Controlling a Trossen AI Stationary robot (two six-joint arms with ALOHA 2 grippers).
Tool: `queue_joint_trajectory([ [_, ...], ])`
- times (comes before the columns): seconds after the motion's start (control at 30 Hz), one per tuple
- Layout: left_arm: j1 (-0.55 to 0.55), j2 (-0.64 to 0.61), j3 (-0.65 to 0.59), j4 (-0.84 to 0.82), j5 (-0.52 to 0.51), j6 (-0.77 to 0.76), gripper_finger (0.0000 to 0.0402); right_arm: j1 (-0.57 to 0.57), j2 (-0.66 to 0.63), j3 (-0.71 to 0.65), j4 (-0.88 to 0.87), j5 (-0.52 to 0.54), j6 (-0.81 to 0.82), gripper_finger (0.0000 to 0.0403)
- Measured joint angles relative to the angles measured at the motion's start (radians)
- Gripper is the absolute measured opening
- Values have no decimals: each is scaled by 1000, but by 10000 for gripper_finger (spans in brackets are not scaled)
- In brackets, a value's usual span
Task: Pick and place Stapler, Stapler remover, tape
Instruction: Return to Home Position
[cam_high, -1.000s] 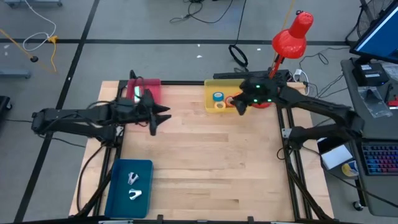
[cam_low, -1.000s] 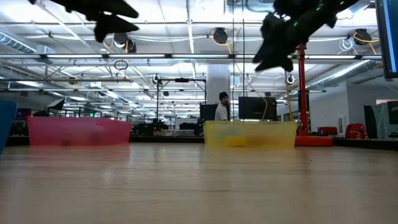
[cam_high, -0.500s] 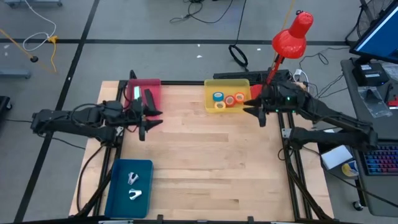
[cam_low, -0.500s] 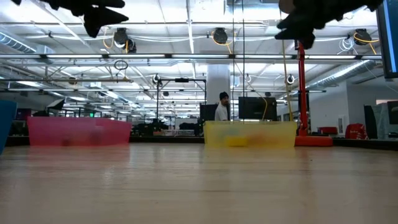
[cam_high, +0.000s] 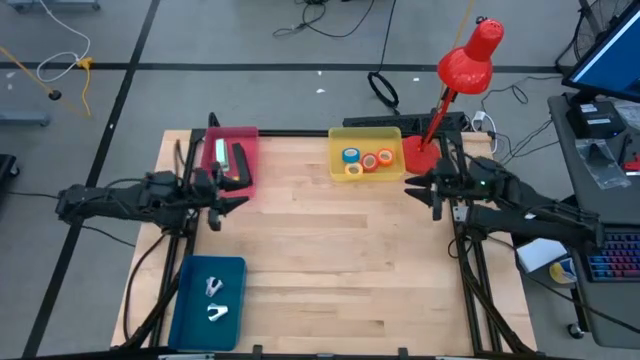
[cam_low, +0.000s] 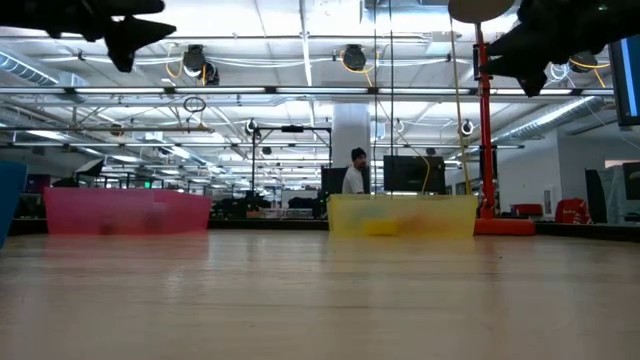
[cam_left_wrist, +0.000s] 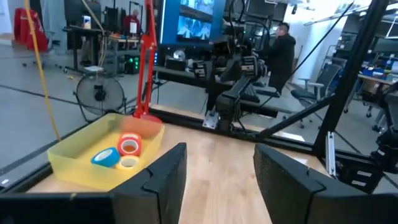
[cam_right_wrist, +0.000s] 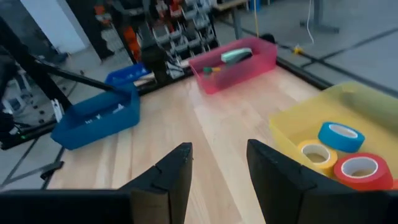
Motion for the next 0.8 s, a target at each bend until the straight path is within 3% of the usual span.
queue_joint_trajectory([
  [0.3,0,-193,-1,-163,-3,16,186,0,-203,-42,-44,7,-2,147],
  [0.6,0,-210,-126,-57,1,-5,186,0,-331,-183,-44,53,95,148],
  [0.8,0,-222,-186,-2,3,-16,186,0,-398,-292,71,56,139,149],
])
